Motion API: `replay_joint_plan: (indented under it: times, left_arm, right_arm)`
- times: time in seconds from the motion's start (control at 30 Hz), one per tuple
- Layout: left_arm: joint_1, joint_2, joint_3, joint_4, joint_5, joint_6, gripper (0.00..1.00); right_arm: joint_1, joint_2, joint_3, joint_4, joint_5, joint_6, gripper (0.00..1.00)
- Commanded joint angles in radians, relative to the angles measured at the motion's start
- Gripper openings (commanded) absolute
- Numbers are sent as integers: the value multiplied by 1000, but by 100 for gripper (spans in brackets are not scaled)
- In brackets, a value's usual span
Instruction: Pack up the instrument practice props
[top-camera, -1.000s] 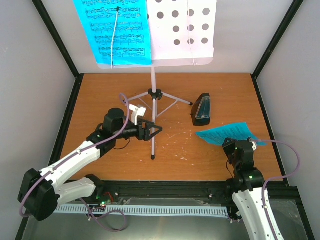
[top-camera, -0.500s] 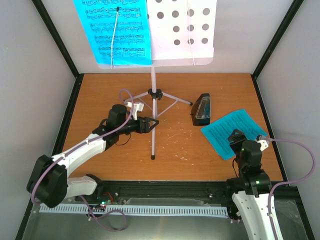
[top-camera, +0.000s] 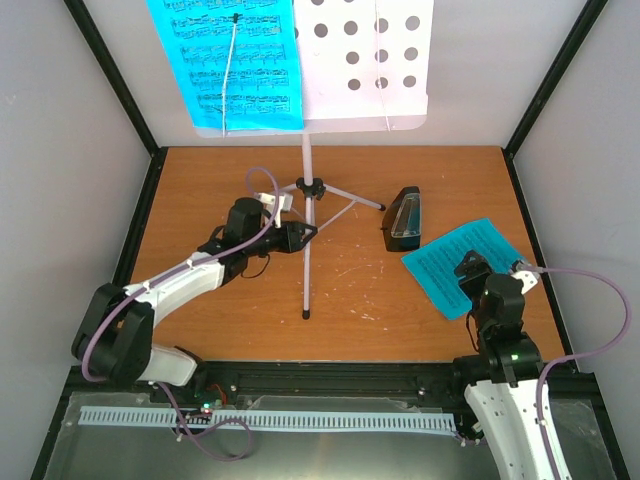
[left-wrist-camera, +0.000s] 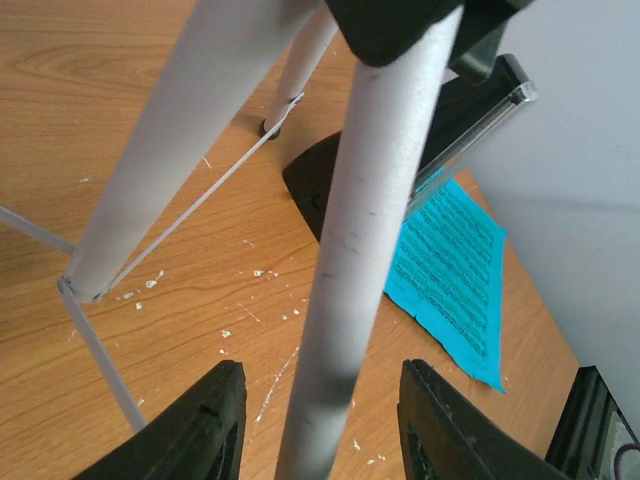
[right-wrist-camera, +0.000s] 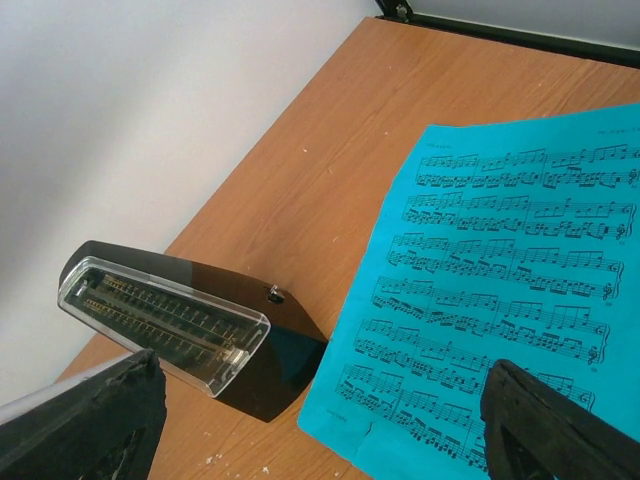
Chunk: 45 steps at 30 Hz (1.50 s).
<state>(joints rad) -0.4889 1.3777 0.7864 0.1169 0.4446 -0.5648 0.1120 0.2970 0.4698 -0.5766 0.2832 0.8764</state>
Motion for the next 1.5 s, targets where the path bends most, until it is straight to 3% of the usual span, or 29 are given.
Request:
replay_joint_plan:
  times: [0.0, 0.4, 0.6, 1.0, 1.13, 1.33, 1.47]
  left_arm:
    - [4, 30, 47, 49, -18, 15, 41]
    - [5, 104, 93, 60, -64, 14, 16]
    - [3, 178, 133, 126, 11, -43, 5]
    - [-111, 372, 282, 229, 13, -143, 4]
    - [-121, 415, 320, 259, 38, -167, 19]
    - [-113, 342, 312, 179, -2, -75, 73]
    - [-64, 213, 212, 182, -18, -54, 92]
  right_arm:
    - [-3, 33, 22, 60, 13, -33, 85]
    - [-3, 122, 20, 146, -6, -59, 85]
    - [-3, 173, 29, 228, -66, -123, 85]
    - [-3, 169, 53, 308, -148, -291, 93]
    - [-3, 172, 104, 287, -202, -351, 94]
    - [-3, 207, 171, 261, -326, -442, 96]
    - [-3, 242, 211, 303, -459, -453, 96]
